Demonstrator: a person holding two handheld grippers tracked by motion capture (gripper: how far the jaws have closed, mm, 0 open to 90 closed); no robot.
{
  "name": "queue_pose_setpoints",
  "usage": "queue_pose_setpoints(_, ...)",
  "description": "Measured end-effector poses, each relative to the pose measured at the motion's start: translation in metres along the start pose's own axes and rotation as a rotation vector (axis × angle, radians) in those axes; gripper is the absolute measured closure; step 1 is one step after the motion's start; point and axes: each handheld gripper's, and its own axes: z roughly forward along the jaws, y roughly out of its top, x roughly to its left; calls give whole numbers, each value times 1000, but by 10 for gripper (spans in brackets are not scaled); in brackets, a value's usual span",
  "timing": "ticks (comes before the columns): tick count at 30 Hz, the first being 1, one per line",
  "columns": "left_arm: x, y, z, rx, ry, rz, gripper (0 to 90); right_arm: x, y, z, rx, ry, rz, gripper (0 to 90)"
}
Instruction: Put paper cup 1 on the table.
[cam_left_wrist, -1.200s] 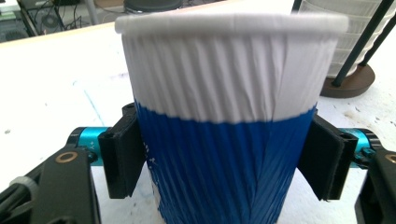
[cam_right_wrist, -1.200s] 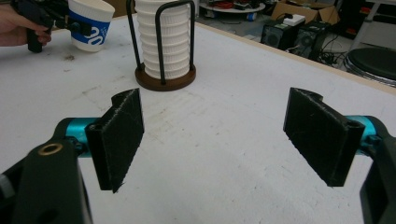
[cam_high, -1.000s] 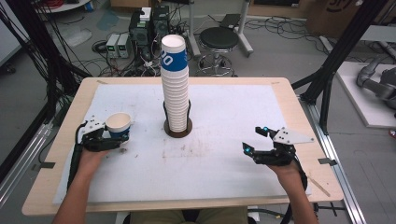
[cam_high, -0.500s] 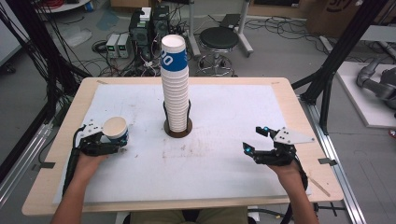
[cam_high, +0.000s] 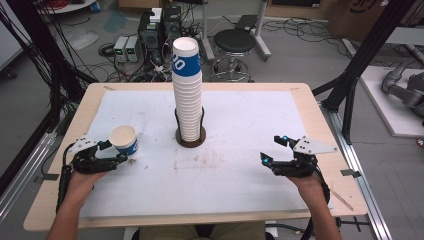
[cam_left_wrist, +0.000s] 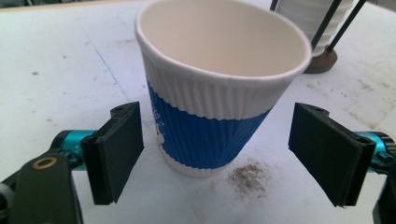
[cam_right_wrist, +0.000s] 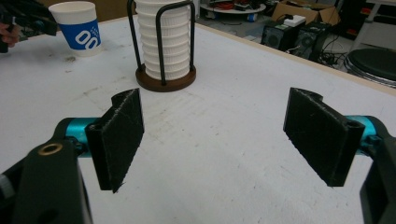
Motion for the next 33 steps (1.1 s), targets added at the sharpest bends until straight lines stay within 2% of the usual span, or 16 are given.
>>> queue_pose_setpoints(4, 0, 3, -16, -48, 11, -8, 180, -1, -1, -1, 1, -3, 4, 208)
queue_pose_setpoints(9, -3, 15, -32, -178, 13, -30, 180, -1, -1, 0, 4, -4, 3, 208)
queue_pose_setpoints(14, -12, 28, -36, -306, -41, -25, 179, -1, -1, 1, 13, -5, 3, 208)
queue_pose_setpoints(18, -24, 38, -34, -375, -91, -4, 173, -3, -1, 0, 20, -16, 5, 209)
queue_pose_setpoints(25, -39, 48, -24, -371, -154, 24, 154, -3, 0, -1, 22, -23, 16, 208)
queue_pose_setpoints(29, -46, 48, -17, -352, -164, 39, 155, -2, 1, 1, 26, -17, 17, 208)
queue_pose_setpoints(33, -49, 47, -14, -346, -176, 37, 155, -2, 1, 2, 29, -12, 18, 208)
